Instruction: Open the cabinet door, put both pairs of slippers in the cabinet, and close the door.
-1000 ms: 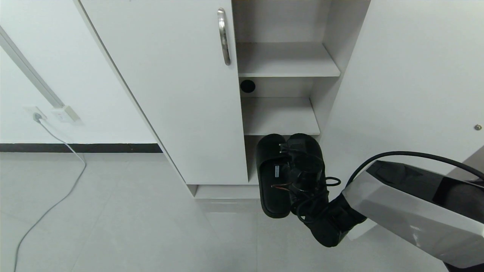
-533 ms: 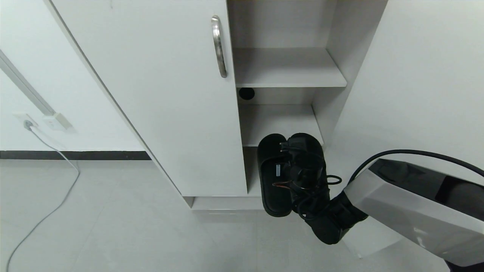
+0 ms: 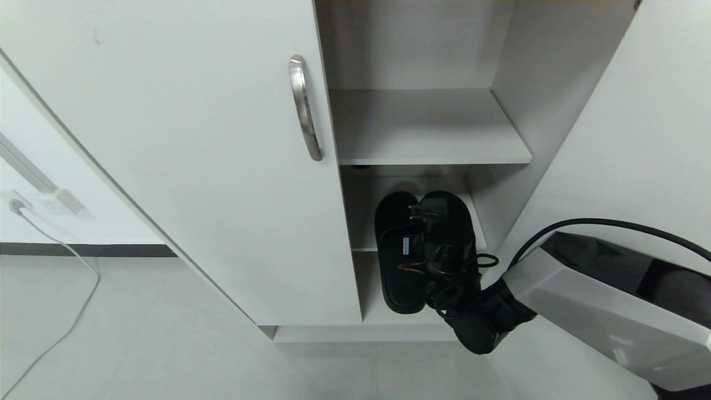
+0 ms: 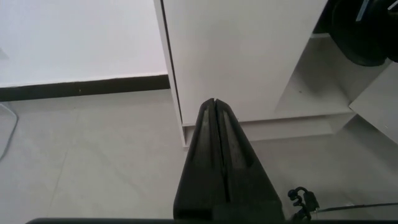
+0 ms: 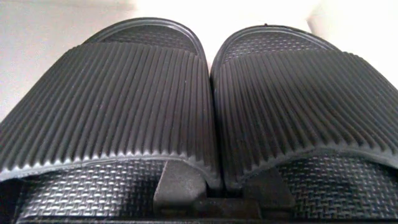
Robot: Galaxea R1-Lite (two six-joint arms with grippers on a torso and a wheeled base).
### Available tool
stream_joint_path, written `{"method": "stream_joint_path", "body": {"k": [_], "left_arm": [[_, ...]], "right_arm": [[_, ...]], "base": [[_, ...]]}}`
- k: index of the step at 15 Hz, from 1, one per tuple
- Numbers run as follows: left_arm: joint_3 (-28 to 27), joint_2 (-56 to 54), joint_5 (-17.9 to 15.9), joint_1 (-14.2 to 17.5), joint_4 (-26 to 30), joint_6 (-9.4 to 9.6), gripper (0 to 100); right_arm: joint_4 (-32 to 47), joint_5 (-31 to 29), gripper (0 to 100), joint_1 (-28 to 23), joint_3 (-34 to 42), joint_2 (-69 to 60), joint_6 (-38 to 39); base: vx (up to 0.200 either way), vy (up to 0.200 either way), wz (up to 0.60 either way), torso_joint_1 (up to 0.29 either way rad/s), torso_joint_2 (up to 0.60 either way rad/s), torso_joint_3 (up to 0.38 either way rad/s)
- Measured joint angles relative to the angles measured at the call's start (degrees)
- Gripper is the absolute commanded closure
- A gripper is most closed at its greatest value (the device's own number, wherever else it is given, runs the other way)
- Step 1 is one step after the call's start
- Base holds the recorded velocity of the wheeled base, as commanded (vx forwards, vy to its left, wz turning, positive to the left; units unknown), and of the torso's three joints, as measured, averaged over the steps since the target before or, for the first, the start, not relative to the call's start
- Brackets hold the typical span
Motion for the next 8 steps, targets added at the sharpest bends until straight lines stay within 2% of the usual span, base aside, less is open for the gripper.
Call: {"method": "stream_joint_path", "body": {"k": [3, 8], "left_arm": [[0.0, 0.0, 0.0, 0.0, 0.0, -0.06, 100], [0.0, 0.0, 0.1, 0.0, 0.0, -0.63, 100]], "right_arm": [[3.4, 0.0, 100, -0.1, -3.4, 0.9, 0.3], [13.6, 0.1, 100, -1.7, -13.7, 3.0, 3.2]], "base": [[0.000, 0.000, 0.00, 0.000, 0.00, 0.000], [0.000, 0.000, 0.00, 0.000, 0.00, 0.000]]}}
